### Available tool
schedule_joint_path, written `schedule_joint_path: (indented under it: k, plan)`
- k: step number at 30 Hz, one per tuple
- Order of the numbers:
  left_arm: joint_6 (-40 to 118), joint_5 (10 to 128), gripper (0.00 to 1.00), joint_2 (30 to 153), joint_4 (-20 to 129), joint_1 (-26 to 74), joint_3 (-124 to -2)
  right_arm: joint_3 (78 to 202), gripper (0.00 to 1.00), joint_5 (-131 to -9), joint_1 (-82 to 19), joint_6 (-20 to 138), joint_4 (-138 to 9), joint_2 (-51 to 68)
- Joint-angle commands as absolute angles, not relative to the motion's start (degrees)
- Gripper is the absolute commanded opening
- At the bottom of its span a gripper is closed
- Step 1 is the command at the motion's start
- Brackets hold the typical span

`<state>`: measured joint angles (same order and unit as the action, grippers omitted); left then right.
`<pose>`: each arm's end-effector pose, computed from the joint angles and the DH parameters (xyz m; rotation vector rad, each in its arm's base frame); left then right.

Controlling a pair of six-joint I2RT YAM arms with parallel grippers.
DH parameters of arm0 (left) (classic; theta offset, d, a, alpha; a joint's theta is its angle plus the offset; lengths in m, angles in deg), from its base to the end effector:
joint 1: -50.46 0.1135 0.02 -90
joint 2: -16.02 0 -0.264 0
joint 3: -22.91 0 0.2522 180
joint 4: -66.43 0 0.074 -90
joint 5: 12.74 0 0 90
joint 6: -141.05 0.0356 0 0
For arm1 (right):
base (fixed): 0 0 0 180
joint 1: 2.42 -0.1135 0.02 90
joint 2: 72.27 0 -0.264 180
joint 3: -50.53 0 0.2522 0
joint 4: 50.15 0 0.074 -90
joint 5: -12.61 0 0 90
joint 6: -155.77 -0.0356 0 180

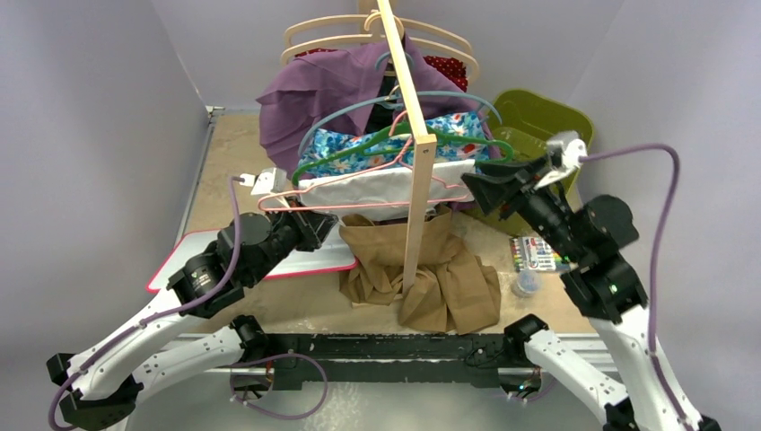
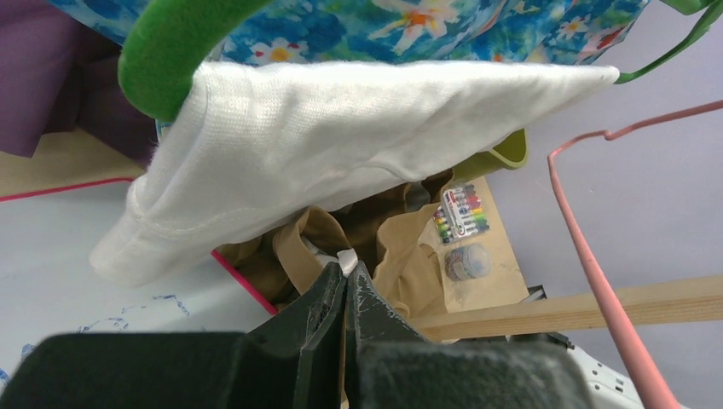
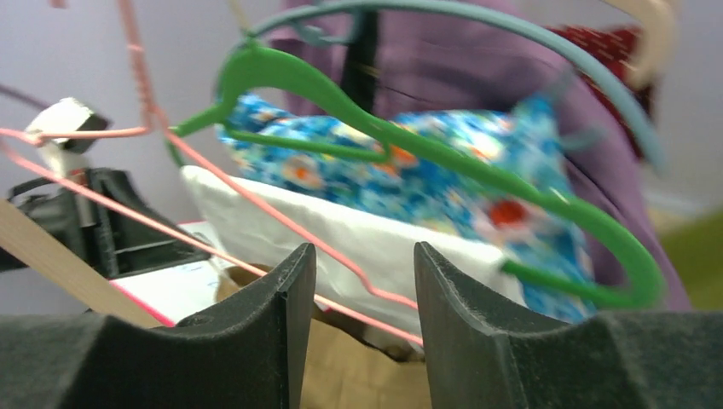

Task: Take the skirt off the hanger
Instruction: Place the hanger at the clothesline.

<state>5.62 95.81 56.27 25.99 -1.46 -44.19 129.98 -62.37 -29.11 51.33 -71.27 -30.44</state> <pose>0.1004 -0.1097 0.3727 -0.1346 1.8877 -0.9070 0.1093 0.0653 0.4743 -0.3706 1.2809 0.7798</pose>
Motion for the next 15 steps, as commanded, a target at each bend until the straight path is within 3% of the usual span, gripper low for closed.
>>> schedule_joint_path:
  k: [1, 9, 15]
  plan:
    - [4.34, 97.69, 0.00, 55.65, 30.96, -1.63, -43.40, 127.47, 0.51, -84.14, -29.27, 44.25, -84.29, -37.67]
    - [3.77, 98.14, 0.00, 55.26, 30.66, -1.62, -43.88, 117.62, 0.51, -82.46, -29.23, 29.89, -90.23, -43.83]
    - [4.04, 98.11, 0.00, 55.62, 29.71, -1.65, -44.24, 106.14, 0.53, -71.03, -29.17, 23.52, -83.68, -41.63]
